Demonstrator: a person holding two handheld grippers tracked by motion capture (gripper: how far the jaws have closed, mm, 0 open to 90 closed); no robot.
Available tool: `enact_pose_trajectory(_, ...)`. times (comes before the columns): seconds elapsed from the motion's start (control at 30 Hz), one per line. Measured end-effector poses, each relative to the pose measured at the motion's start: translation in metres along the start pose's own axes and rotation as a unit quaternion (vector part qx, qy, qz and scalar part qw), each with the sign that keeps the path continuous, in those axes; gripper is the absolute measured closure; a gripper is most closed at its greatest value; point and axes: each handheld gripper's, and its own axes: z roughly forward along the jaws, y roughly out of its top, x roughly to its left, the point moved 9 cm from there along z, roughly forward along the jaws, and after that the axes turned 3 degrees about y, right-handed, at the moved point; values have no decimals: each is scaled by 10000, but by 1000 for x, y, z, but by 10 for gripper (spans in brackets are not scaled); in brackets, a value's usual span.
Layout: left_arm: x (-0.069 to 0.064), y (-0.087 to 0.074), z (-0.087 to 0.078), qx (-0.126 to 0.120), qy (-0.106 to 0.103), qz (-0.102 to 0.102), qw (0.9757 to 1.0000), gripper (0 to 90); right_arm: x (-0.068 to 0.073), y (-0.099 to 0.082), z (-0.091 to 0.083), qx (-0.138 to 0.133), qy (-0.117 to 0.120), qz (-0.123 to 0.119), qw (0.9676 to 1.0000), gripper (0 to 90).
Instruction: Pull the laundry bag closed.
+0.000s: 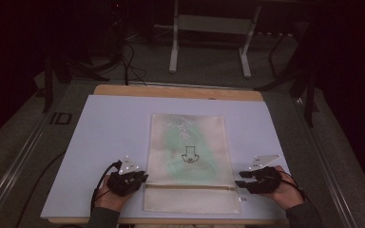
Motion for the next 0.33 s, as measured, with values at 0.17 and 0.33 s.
enact_pose_trajectory(0.17, 6, 0, -1, -31, 107, -101, 9999, 754, -10, -7, 0, -111, -200, 273, 9994, 586)
enact_pose_trajectory(0.33, 20, -4, -1, 60, 573, -185, 9982, 692, -19, -11, 2, -290, -370, 477, 9978, 548)
